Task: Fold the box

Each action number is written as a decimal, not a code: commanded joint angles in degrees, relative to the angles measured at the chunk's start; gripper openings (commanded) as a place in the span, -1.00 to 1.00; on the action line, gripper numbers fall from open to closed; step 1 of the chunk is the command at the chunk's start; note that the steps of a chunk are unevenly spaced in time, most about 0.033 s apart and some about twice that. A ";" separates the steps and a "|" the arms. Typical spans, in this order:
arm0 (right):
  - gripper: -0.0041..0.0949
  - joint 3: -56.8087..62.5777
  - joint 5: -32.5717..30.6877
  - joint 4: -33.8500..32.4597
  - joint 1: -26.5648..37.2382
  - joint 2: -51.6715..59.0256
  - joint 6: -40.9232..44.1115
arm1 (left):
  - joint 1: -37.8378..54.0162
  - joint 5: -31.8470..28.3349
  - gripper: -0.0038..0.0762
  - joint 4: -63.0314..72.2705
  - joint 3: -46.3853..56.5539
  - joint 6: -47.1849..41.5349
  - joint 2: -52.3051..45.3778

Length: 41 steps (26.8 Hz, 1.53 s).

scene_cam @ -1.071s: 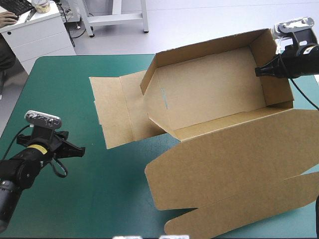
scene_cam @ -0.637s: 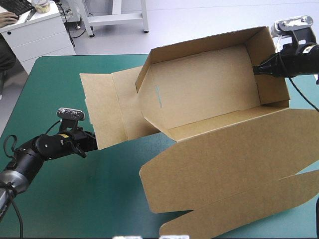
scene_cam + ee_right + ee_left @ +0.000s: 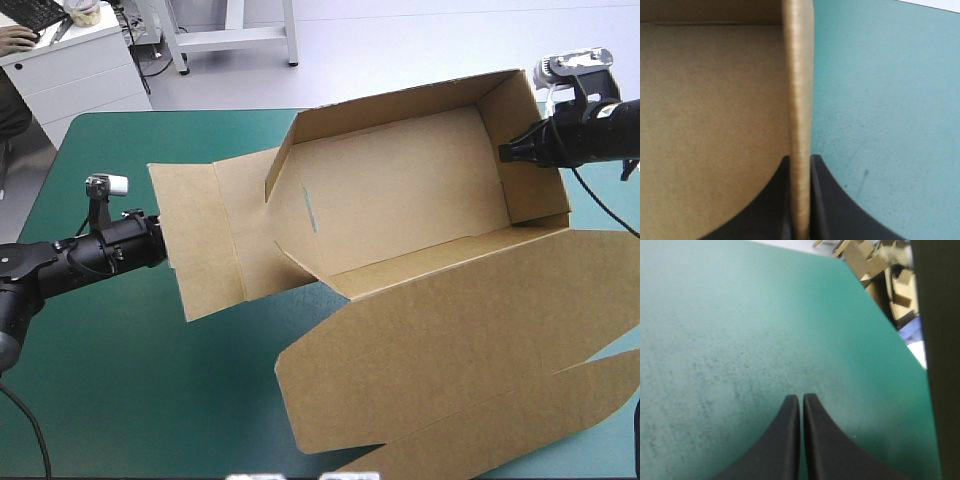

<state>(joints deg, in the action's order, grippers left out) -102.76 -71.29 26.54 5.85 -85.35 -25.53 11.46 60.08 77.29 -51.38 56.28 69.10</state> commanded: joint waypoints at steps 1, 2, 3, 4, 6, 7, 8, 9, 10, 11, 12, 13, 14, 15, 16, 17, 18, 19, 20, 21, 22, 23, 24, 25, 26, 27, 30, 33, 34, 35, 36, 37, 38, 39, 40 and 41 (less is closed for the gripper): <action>-0.95 -0.72 1.21 6.69 0.53 2.38 -0.40 | 2.28 7.04 -0.87 8.47 -1.85 1.05 -1.18; -0.95 -0.72 2.27 6.53 -0.27 2.38 -0.40 | 2.28 7.04 -0.87 8.67 -1.85 0.92 -1.18; -0.95 -0.72 3.39 5.85 -1.73 2.38 -0.40 | 2.28 7.77 -0.86 8.67 -1.85 0.92 -1.18; -0.95 -0.72 4.16 5.12 -3.00 2.28 -0.40 | 2.28 8.61 -0.86 8.91 -1.85 0.92 -1.18; -0.95 -0.72 8.05 1.64 -6.82 2.28 1.89 | 2.28 11.39 -0.85 10.24 -1.85 0.92 -1.18; -0.95 -0.72 10.51 -1.08 -9.49 2.28 3.64 | 2.28 13.40 -0.81 11.45 -1.85 0.92 -1.18; -0.95 -0.72 12.26 -2.98 -11.01 2.28 4.73 | 2.28 13.92 -0.77 12.18 -1.85 0.92 -1.18; -0.95 -0.72 14.53 -5.58 -13.73 2.28 6.81 | 2.28 13.92 -0.66 13.30 -1.85 0.92 -1.18; -0.95 -0.72 15.83 -7.34 -14.91 2.28 7.85 | 2.28 13.92 -0.59 13.61 -1.85 0.92 -1.18; -0.95 -0.72 17.31 -9.28 -16.54 2.28 9.58 | 2.28 13.92 -0.50 13.89 -1.85 0.92 -1.18; -0.95 -0.72 18.20 -11.29 -17.58 2.28 10.78 | 2.28 13.92 -0.40 13.94 -1.85 0.92 -1.18; -0.95 -0.72 19.11 -12.84 -18.59 2.28 11.84 | 2.28 13.92 -0.31 14.03 -1.85 0.92 -1.18; -0.95 -0.72 20.37 -14.96 -20.00 2.28 13.40 | 2.28 13.92 -0.18 14.17 -1.85 0.92 -1.18; -0.95 -0.72 21.16 -16.41 -20.89 2.28 14.41 | 2.28 13.92 -0.10 14.45 -1.85 0.92 -1.18; -0.95 -0.72 22.07 -18.23 -21.96 2.28 15.94 | 2.28 13.92 -0.02 14.77 -1.85 0.92 -1.18; -0.95 -0.72 22.78 -19.82 -22.96 2.28 17.15 | 2.28 13.92 0.07 15.47 -1.85 1.04 -1.18; -0.95 -0.72 23.18 -20.93 -23.86 2.28 18.12 | 2.28 13.92 0.14 16.16 -1.85 1.18 -1.18; -0.95 -0.72 23.75 -21.94 -24.49 2.28 18.96 | 2.28 13.92 0.19 16.88 -1.85 1.18 -1.18; -0.95 -0.72 24.19 -22.71 -25.30 2.19 19.91 | 2.28 13.92 0.23 17.48 -1.85 1.31 -1.18; -0.95 -0.72 24.45 -23.49 -25.68 2.19 21.01 | 2.28 13.92 0.26 17.82 -1.85 1.31 -1.18; -0.95 -0.72 24.58 -23.89 -26.19 2.19 21.24 | 2.28 13.92 0.26 18.09 -1.85 1.31 -1.18; -0.95 -0.72 24.58 -24.47 -26.76 2.19 21.53 | 2.18 13.92 0.26 18.20 -1.85 1.42 -1.18; -0.95 -0.72 24.58 -25.14 -27.16 2.06 22.35 | 2.18 13.92 0.26 18.18 -1.85 1.75 -1.18; -0.95 -0.72 24.70 -26.54 -27.69 1.77 23.32 | 1.93 13.92 0.26 18.18 -1.85 1.86 -1.18; -0.95 -0.72 24.78 -27.83 -28.19 1.67 24.35 | 1.46 13.92 0.26 18.22 -1.85 2.17 -1.18; -0.95 -0.72 24.78 -28.58 -28.67 1.15 25.02 | 0.75 13.92 0.26 18.48 -1.85 2.56 -1.18; -0.95 -0.72 24.54 -30.71 -29.81 0.31 25.99 | -2.23 13.92 0.26 19.72 -1.85 4.45 -1.18; -0.95 -0.72 25.05 -30.95 -30.40 -0.03 26.14 | -4.28 13.92 0.26 20.59 -1.85 6.39 -1.18; -0.95 -0.72 25.54 -30.95 -30.55 -0.03 26.35 | -4.74 13.81 0.26 20.63 -1.85 6.98 -1.18; -0.95 -0.72 26.03 -31.49 -30.67 -0.03 27.15 | -4.84 13.70 0.26 20.63 -1.85 6.99 -1.18; -0.95 -0.72 26.38 -32.60 -30.77 -0.03 28.33 | -4.84 13.57 0.26 20.75 -1.85 6.99 -1.18; -0.95 -0.72 26.71 -33.69 -30.77 -0.03 29.51 | -4.84 13.19 0.26 21.00 -1.85 6.99 -1.18; -0.95 -0.72 26.96 -34.10 -30.77 -0.03 30.37 | -4.84 12.44 0.26 21.24 -1.85 6.89 -1.18; -0.95 -0.72 27.00 -34.11 -30.77 -0.03 30.68 | -4.84 11.63 0.26 21.76 -1.85 6.89 -1.18; -0.95 -0.72 27.08 -34.11 -30.77 -0.03 30.68 | -5.27 10.14 0.26 22.13 -1.85 6.72 -1.18; -0.95 -0.72 27.35 -34.11 -30.77 -0.03 30.68 | -5.72 8.97 0.26 22.57 -1.92 6.72 -1.18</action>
<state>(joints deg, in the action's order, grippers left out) -101.79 -49.58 -7.26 -24.76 -87.72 3.41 6.98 68.26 93.64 -51.38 62.93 69.20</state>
